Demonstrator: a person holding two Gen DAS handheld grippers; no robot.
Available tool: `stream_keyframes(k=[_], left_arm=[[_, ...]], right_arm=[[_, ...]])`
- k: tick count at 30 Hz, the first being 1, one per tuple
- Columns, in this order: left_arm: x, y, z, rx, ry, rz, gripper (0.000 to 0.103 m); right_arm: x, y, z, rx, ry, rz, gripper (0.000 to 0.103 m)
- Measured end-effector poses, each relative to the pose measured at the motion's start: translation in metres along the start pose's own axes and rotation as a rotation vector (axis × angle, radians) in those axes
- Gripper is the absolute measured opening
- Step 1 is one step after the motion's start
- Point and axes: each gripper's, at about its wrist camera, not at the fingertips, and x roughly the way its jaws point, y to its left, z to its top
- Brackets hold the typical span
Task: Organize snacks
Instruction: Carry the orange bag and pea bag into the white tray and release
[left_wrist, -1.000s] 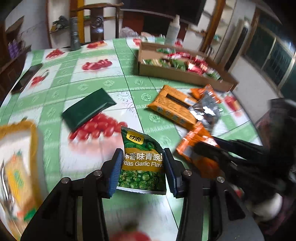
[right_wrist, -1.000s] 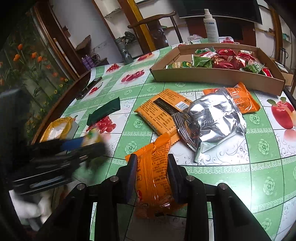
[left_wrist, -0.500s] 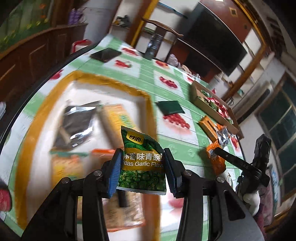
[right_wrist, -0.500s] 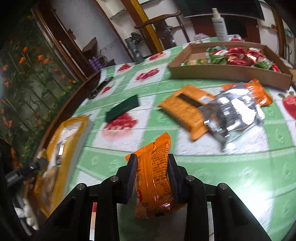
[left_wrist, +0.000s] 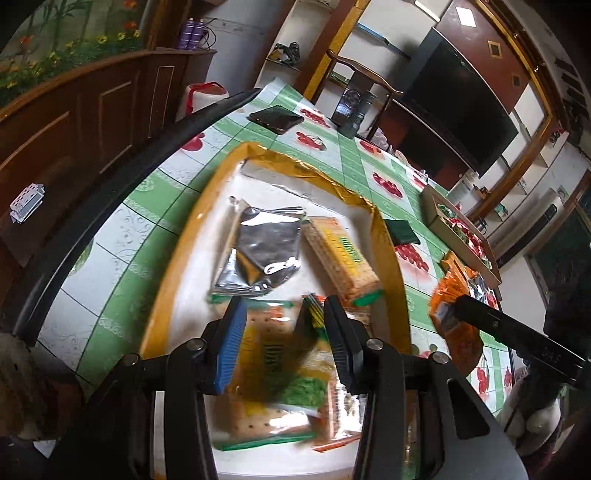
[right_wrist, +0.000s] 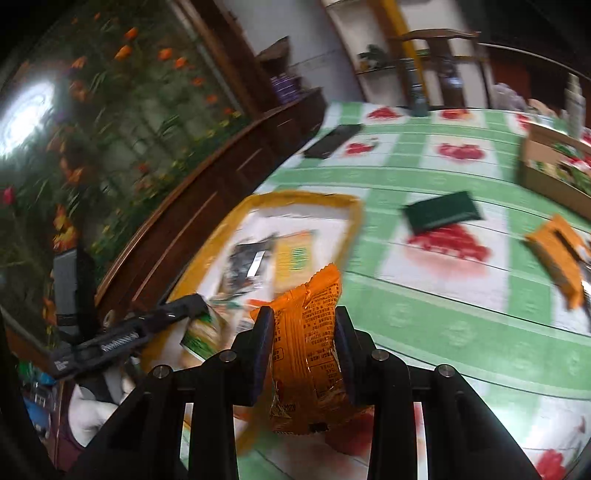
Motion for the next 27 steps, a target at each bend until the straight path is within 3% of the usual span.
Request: stream_keyframes(k=[11,13,16,19,24,27], left_arm=[[-0.012,0.003,0.004,0.003,-0.025,-0.061,0.042],[-0.016,0.002,0.005,0.006,-0.033,-0.072,0.047],[-0.018,-0.002,0.006,0.02,-0.043,-0.083,0.057],[-0.017,-0.007,0.005,0.024,-0.042,-0.086,0.072],[-0.018,-0.023,0.001,0.038,-0.031,-0.158,0.074],[-0.02,-0.04,-0.003,0.077,-0.029,-0.139,0.074]], right_arm=[[0.078,0.041,0.022,-0.046,0.064,-0.001,0.037],[0.083,0.045,0.025,-0.05,0.047,0.005,0.039],[0.08,0.046,0.027,-0.048,0.017,0.008,0.049],[0.07,0.042,0.026,-0.047,-0.006,-0.012,0.05],[0.043,0.019,0.018,0.021,-0.047,-0.025,0.05],[0.022,0.003,0.008,0.074,-0.08,-0.037,0.053]])
